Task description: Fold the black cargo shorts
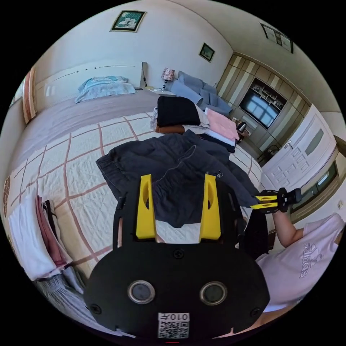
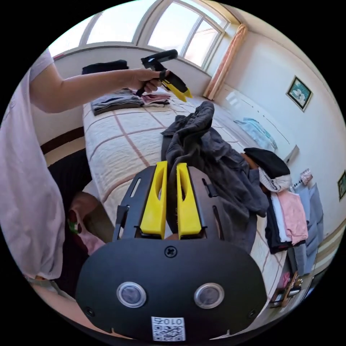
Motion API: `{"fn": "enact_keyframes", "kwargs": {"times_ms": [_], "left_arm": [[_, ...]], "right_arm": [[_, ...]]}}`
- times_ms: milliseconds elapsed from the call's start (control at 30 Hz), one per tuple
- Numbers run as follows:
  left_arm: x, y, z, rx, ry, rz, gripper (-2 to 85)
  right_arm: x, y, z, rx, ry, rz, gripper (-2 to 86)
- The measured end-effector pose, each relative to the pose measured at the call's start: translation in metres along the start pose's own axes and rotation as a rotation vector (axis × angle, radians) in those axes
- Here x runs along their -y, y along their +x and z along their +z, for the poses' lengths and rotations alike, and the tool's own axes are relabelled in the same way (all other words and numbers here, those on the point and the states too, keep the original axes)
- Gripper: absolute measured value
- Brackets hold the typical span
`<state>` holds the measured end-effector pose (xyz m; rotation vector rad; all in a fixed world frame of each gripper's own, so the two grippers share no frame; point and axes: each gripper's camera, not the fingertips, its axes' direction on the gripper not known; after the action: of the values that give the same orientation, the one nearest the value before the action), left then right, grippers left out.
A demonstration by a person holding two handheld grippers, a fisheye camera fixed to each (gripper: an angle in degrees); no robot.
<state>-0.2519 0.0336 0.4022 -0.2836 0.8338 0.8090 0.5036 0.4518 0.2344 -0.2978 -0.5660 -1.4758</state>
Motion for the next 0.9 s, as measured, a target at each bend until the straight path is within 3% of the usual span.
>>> {"fn": "enact_keyframes", "kwargs": {"times_ms": [167,400,667,900], "left_arm": [[-0.116,0.001,0.001,-0.167,0.002,-0.155,19.8],[-0.244,-0.011,0.025,-0.468,0.120,-0.401,22.0],[-0.233,-0.029,0.057,-0.343,0.064,-0.492,23.0],[-0.236,-0.029,0.092,-0.340,0.082,-0.526,13.3]], "right_arm": [[-0.064,-0.025,0.012,0.158,-0.040,0.137,5.4],[-0.080,-0.027,0.010,0.158,-0.015,0.242,5.8],[-0.119,-0.016,-0.039,0.103,0.157,0.398,3.1],[-0.152,-0.002,-0.049,0.009,0.119,0.487,3.3]]}}
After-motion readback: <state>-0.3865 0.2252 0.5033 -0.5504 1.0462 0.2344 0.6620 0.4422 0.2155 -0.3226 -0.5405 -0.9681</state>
